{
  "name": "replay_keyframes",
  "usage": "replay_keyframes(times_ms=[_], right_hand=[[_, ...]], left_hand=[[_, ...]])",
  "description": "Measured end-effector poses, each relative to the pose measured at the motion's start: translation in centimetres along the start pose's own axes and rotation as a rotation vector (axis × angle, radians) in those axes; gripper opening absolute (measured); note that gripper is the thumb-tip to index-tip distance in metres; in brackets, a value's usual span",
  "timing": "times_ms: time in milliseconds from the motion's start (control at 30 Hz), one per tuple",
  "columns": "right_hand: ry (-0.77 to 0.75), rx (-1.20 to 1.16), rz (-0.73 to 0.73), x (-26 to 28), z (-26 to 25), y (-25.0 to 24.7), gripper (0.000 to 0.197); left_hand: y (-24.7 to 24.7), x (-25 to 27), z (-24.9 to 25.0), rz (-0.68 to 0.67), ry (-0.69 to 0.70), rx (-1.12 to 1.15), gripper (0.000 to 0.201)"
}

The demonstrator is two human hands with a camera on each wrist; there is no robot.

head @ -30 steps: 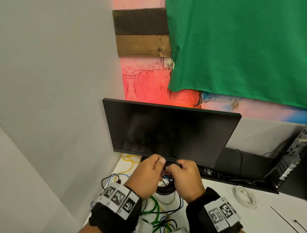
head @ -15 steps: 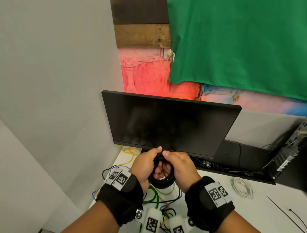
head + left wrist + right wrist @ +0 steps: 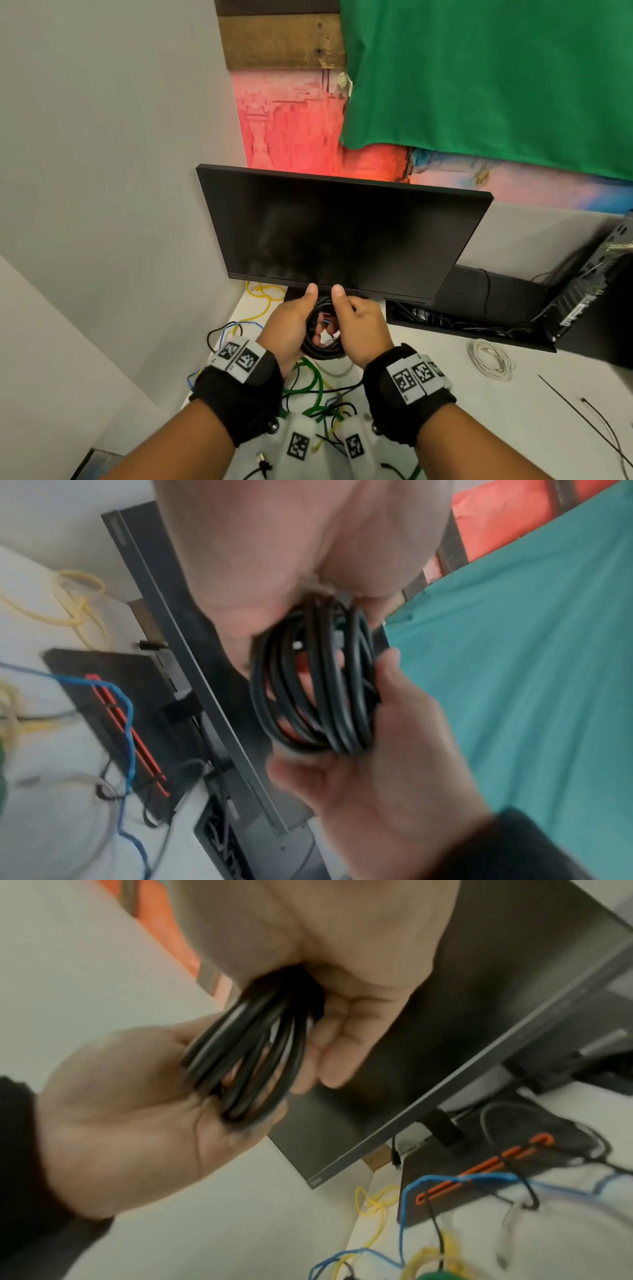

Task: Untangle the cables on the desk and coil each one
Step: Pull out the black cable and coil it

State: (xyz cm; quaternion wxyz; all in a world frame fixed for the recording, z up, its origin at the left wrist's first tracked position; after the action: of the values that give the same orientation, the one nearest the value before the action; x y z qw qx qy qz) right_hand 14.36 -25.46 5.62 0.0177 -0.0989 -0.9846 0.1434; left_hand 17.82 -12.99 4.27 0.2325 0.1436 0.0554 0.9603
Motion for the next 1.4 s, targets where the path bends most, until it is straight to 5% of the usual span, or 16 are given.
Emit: replay_keyframes(times_ms=[133,267,433,533,600,767,833,967,1100,1300,1400], right_hand=[[-0.059,0.297,-0.127,0.0,0.5,-0.2,0.068],[-0.068,0.107,-0.226,0.2,0.3,0.4,0.074],[-0.096,0.049,-0.367,0.4,-0.4,0.9,0.077],[-0.077,0.06,-0.45,0.8,-0.3,1.1,0.071],[-0.058,0.113,-0.44,0.8,-0.1,0.9,0.07],[0.01,0.231,-0.351,0.4,1.5,0.4,0.067],[0.025,0.303,-0.259,0.2,1.9,0.2,0.067],[-0.004,0.246,-0.122,-0.4,1.4,0.1,0.063],[-0.046,0.07,-0.114,-0.5,0.4,0.7,0.062],[-0.079,-0.076,-0.251,0.4,0.2,1.0,0.067],[-0.085,-0.176,-0.271,0.3,0.6,1.2,0.067]], left_hand=[[-0.6,0.3,-0.6,-0.191,-0.056,-0.152,0.065],[-0.4,0.9,1.3,-0.17,0.049,-0.622,0.072],[1.7,2.0,-0.3,-0.45,-0.091,0.105,0.045],[2.4,2.6,-0.5,-0.561,-0.104,0.12,0.041],[2.1,2.4,-0.6,-0.5,-0.122,0.019,0.038],[1.3,1.9,0.9,-0.393,0.119,-0.972,0.048],[1.1,1.4,0.9,-0.332,0.117,-1.118,0.037],[0.6,0.3,0.9,-0.109,0.047,-0.771,0.034],[-0.6,0.2,2.7,0.193,0.152,-0.705,0.059],[-0.2,0.6,2.3,0.044,0.402,-0.562,0.062],[-0.1,0.0,1.9,-0.026,0.398,-0.495,0.062]])
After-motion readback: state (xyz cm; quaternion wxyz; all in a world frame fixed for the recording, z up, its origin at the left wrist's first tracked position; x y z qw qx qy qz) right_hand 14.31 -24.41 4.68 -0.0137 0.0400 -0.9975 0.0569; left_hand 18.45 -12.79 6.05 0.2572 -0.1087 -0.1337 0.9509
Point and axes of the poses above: each hand's wrist, its own x-axis away from the middle knuckle, its own y-axis out of the palm, z = x × y, the point moved 8 cm from there along -x, towards the middle knuckle, and after that the axes turned 7 degrees about -z, right-handed, at the moved point
